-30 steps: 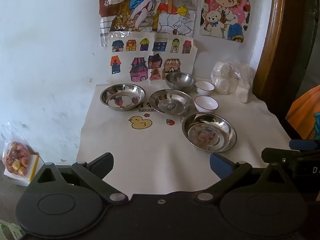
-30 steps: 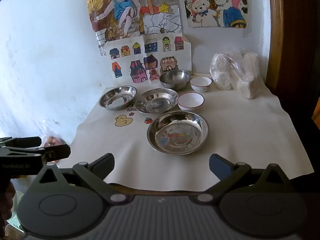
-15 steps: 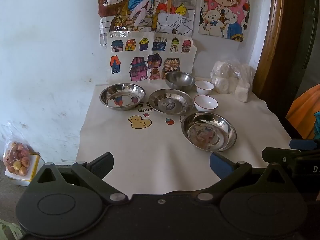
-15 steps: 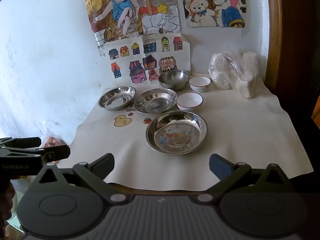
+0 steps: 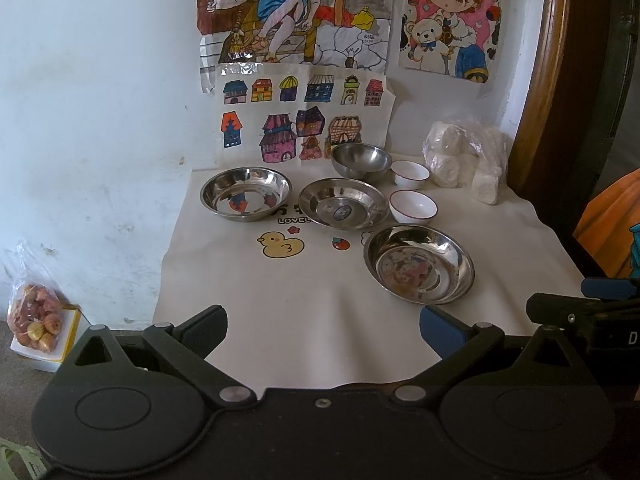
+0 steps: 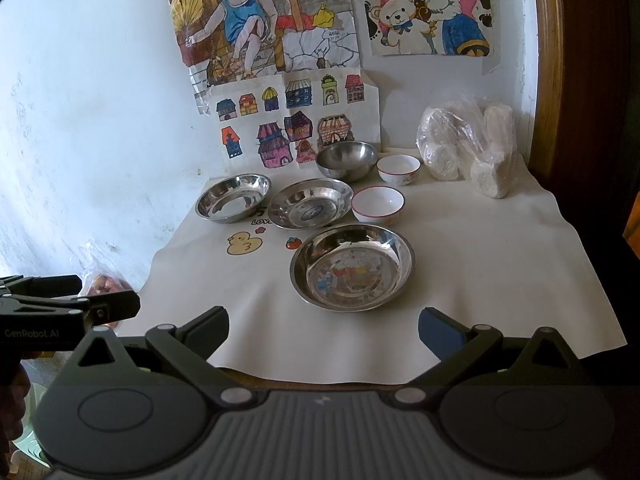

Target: Organize plates and bowls

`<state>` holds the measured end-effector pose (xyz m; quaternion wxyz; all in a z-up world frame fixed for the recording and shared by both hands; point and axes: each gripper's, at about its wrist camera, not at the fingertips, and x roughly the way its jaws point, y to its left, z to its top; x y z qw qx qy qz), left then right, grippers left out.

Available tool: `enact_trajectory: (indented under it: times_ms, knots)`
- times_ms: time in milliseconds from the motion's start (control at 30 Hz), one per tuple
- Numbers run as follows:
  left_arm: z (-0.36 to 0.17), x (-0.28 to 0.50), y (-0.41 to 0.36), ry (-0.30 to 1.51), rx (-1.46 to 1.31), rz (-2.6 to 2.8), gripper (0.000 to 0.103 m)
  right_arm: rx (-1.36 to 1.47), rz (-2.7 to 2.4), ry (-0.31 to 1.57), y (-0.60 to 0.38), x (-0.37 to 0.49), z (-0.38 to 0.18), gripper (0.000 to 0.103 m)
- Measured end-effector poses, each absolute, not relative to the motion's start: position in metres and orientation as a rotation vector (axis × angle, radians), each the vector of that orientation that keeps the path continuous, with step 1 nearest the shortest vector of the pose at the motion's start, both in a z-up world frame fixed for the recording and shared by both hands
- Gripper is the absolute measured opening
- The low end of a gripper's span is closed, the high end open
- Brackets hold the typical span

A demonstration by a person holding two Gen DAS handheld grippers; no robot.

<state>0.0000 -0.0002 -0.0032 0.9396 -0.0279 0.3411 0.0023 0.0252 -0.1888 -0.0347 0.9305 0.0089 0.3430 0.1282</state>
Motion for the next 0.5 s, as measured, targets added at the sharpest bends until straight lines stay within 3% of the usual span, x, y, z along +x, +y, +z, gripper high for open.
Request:
enact_trajectory:
  times_ms: [500]
  knots:
    - [-0.0037,0.0010,0.0009,0.700,-0.057,0.005,0.102,0.018,0.265,0.702,-0.1871,0.0260,-0.0352,0.103]
